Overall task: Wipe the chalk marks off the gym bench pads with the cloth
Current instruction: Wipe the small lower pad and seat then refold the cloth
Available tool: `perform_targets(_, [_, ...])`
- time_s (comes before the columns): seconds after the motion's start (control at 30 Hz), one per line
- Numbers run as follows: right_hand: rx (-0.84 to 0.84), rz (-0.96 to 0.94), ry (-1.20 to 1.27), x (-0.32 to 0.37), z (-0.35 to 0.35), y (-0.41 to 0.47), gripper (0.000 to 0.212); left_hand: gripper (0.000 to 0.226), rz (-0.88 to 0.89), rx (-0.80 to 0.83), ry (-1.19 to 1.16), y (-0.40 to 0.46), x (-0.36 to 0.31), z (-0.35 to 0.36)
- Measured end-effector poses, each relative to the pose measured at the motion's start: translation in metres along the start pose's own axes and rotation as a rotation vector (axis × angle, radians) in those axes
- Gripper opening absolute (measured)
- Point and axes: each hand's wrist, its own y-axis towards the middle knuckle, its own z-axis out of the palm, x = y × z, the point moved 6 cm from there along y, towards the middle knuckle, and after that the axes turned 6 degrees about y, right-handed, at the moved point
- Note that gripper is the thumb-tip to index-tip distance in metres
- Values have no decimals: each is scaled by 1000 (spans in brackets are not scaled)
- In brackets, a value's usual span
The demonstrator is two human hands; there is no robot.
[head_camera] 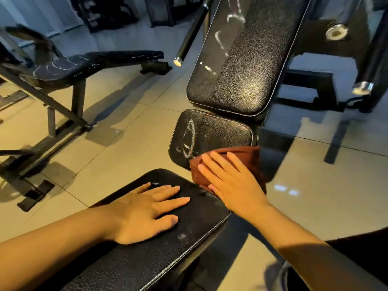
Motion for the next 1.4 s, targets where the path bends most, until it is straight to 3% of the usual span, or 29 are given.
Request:
perform_targets(0.1, [-44, -21, -2, 3, 5, -12, 53, 57, -33, -12, 53, 4, -9, 1])
perform_targets(0.2, [-96, 185, 89, -8, 3, -24, 59, 86, -4, -63, 40, 3, -10, 1])
perform_targets(0.37, [-351, 546, 381, -31, -13, -4, 55, 84, 9, -68, -3, 4, -10, -1])
perform_targets(0.53, [-636, 837, 906, -61, -15, 11, 56, 78, 5, -56, -2, 3, -12, -2])
perform_targets(0.63, [-570, 941, 1138, -34, -4, -12, 72, 77, -3, -69, 5, 4, -12, -3])
perform_targets(0.77, [-213, 1052, 1280, -8, 10, -38, 75, 76, -10, -63, 1, 5, -13, -3])
perform_targets(0.87, [-197, 1047, 1297, -20, 1, -29, 74, 79, -13, -53, 8, 5, -15, -5])
perform_targets(1.0, [-338, 1052, 1105, -62, -21, 3, 67, 80, -24, -35, 1, 4, -16, -5])
perform_targets(1.13, [-363, 1060, 953, -51, -11, -11, 64, 78, -19, -49, -13, 4, -15, -8])
perform_targets(1.27, [-456, 885, 741, -14, -1, -26, 61, 75, -20, -44, 0, 5, -15, -6])
perform_targets(1.4, [-440, 728, 588, -37, -7, -9, 57, 70, -14, -47, 9, 5, -14, -6])
